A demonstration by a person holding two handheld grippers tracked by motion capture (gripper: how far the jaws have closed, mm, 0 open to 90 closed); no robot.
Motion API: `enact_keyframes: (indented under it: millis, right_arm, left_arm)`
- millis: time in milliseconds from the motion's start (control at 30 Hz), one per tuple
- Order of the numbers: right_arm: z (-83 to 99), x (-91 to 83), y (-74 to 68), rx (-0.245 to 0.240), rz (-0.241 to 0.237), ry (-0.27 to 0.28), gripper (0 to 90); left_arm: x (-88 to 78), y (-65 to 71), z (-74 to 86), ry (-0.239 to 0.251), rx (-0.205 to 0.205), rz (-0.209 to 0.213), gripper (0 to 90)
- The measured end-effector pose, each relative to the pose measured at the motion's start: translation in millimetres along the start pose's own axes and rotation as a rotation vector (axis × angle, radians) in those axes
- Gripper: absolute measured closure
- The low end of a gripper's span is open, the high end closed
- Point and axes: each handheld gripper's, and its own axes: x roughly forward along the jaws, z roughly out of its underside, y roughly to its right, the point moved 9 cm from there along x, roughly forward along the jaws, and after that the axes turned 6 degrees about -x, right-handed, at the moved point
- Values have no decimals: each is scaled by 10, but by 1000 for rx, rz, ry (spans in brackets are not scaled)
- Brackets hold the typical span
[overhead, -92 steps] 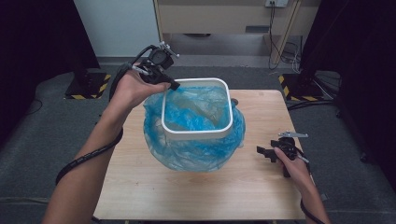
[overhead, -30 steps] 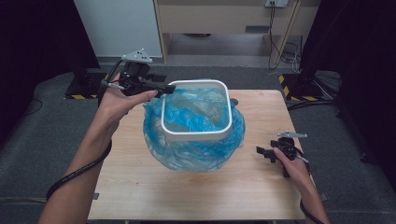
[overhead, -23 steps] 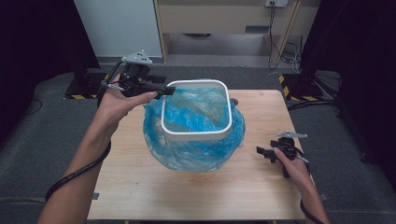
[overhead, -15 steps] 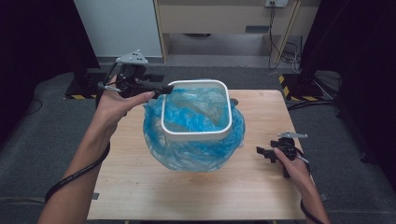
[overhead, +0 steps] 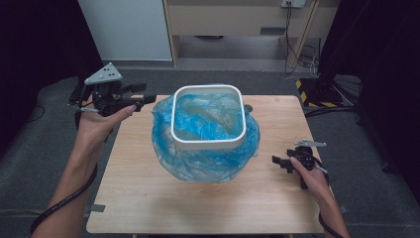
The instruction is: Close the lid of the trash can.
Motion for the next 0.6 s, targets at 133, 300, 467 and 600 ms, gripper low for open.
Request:
enact_keyframes:
  millis: [133,300,467,600]
  right_arm:
    - [0,-1,-1,-1,1,-1,106]
    - [0,-1,-3,1,0,-1,106]
    - [-1,0,-1,-4,3,-1,106]
    - [-1,3,1,-8,3,1,106]
  left_arm:
    - [-21,-100,234,-6,-25,-8,436]
    - [-52,-248,559,-4,-71,-29,435]
    - [-57,-349,764,-11,-108,-35,435]
    - [-22,-385,902,-28,-116,-44,432]
